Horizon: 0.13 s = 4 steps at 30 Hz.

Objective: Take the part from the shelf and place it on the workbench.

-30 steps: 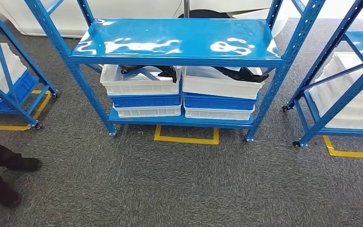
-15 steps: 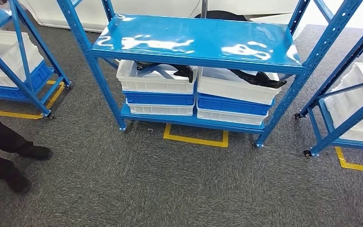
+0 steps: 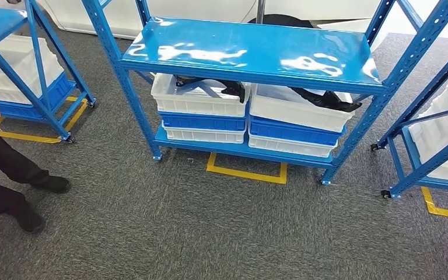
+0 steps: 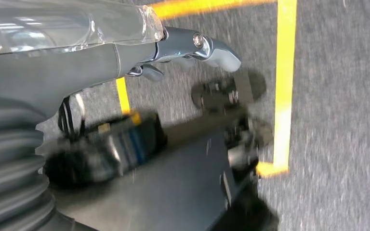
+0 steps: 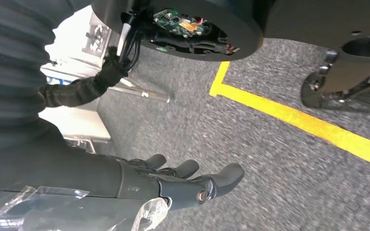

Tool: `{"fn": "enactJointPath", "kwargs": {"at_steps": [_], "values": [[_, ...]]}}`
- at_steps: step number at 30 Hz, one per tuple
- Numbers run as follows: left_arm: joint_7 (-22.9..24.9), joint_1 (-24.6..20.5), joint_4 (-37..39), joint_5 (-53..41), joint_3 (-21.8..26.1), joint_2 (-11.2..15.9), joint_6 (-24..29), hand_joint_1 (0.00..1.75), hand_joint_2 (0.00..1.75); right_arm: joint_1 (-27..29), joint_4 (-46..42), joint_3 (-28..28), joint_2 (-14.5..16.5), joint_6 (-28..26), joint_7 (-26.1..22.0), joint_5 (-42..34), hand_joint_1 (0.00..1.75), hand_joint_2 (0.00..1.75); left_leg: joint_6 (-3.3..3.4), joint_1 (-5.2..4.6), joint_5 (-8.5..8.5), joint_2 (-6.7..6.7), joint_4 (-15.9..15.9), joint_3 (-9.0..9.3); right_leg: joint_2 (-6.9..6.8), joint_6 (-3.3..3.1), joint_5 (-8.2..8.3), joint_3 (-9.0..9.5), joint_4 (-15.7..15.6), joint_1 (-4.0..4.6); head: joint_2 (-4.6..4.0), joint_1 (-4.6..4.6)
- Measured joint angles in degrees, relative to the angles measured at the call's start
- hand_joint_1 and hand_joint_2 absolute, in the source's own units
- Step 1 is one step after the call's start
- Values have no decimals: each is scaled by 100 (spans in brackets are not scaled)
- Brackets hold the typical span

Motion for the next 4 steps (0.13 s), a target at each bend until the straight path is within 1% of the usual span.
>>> {"fn": "enactJointPath", "kwargs": {"at_steps": [1,4], "values": [[20,23,-8,-94,60,0,-21,0,175,9,0,-68,1,22,-17,87,0,175,4,8,8,2,-7,3,0,-4,-4,-1,3,8,0,-2],[73,94,-21,-350,233,0,-74,0,175,22,0,-269,4,71,-64,314,0,175,-17,22,19,3,-28,12,-1,-23,-8,-3,3,23,0,-2]]}}
